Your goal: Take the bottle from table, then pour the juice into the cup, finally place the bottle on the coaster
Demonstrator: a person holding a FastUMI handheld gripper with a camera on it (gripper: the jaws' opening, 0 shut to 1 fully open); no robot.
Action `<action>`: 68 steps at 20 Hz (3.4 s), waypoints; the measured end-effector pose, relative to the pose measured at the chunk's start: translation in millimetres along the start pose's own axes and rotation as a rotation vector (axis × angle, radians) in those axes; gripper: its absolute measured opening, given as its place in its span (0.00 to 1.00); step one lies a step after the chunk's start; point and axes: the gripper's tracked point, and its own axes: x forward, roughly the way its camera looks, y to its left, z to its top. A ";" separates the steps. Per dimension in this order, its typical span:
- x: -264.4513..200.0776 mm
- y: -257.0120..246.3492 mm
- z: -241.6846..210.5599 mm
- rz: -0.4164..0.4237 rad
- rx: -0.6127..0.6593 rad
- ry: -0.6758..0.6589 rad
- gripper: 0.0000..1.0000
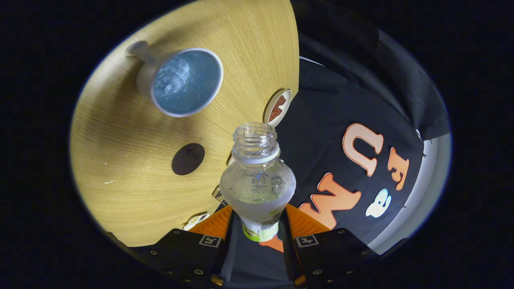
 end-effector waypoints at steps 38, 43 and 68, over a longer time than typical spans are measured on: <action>54.3 54.0 -38.8 0.224 1.997 -0.040 0.53; 90.9 77.9 -33.9 0.280 2.027 0.003 0.53; 98.5 108.4 -5.2 0.405 2.065 0.099 0.90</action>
